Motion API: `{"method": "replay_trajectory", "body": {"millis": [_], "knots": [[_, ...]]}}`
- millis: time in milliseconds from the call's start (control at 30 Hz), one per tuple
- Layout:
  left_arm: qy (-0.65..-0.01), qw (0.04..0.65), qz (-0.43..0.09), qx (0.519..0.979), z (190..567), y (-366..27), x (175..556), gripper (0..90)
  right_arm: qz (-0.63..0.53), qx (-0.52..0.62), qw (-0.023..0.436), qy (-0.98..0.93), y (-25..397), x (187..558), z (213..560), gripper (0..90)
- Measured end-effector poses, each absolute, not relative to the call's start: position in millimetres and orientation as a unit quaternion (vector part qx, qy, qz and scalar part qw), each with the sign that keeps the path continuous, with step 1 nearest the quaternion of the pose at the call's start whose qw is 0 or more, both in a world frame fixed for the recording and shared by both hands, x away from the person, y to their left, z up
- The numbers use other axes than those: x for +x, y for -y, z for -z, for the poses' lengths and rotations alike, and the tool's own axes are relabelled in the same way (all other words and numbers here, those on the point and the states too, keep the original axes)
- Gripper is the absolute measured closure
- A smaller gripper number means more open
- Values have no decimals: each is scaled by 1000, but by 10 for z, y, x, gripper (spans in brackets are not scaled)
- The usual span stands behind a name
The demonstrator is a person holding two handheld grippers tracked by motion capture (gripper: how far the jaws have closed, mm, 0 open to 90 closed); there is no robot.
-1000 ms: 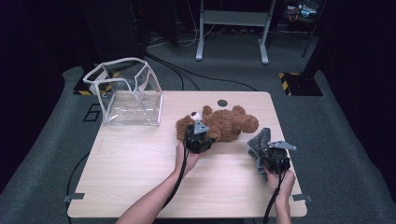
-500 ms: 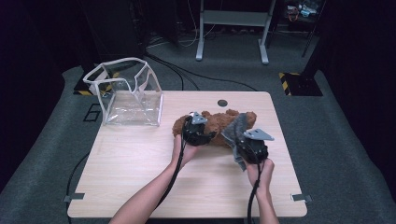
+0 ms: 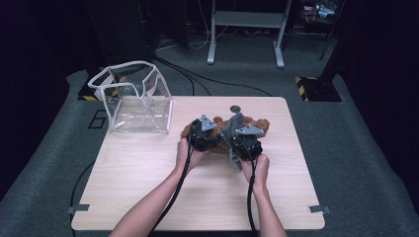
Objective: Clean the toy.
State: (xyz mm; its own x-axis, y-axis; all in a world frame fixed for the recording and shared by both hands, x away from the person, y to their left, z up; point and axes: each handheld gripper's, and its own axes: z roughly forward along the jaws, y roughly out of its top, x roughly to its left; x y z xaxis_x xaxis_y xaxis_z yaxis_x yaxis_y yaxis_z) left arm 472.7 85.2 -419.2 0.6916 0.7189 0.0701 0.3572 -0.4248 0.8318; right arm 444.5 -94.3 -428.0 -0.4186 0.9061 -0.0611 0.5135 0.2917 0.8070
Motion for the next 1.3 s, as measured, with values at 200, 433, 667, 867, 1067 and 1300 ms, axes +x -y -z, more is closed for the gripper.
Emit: {"method": "replay_trajectory", "body": {"millis": [200, 433, 667, 867, 1067, 1300], "knots": [[-328, 432, -209, 814, 4179, -895, 4761, 695, -393, 464, 286, -741, 989, 4387, 4155, 738], [-337, 436, -223, 804, 4083, -1023, 4745, 520, -405, 443, 289, -746, 847, 4448, 4080, 737], [-333, 428, -228, 809, 4118, -1065, 4791, 735, -385, 439, 279, -762, 722, 4545, 4180, 736], [-341, 426, -231, 805, 4135, -1112, 4828, 747, -346, 470, 297, -756, 853, 4591, 4255, 738], [-344, 427, -231, 804, 4152, -1124, 4850, 746, -333, 516, 307, -727, 1216, 4600, 4265, 737], [-344, 424, -234, 805, 4157, -1125, 4866, 740, -325, 568, 321, -685, 1535, 4579, 4242, 733]]}}
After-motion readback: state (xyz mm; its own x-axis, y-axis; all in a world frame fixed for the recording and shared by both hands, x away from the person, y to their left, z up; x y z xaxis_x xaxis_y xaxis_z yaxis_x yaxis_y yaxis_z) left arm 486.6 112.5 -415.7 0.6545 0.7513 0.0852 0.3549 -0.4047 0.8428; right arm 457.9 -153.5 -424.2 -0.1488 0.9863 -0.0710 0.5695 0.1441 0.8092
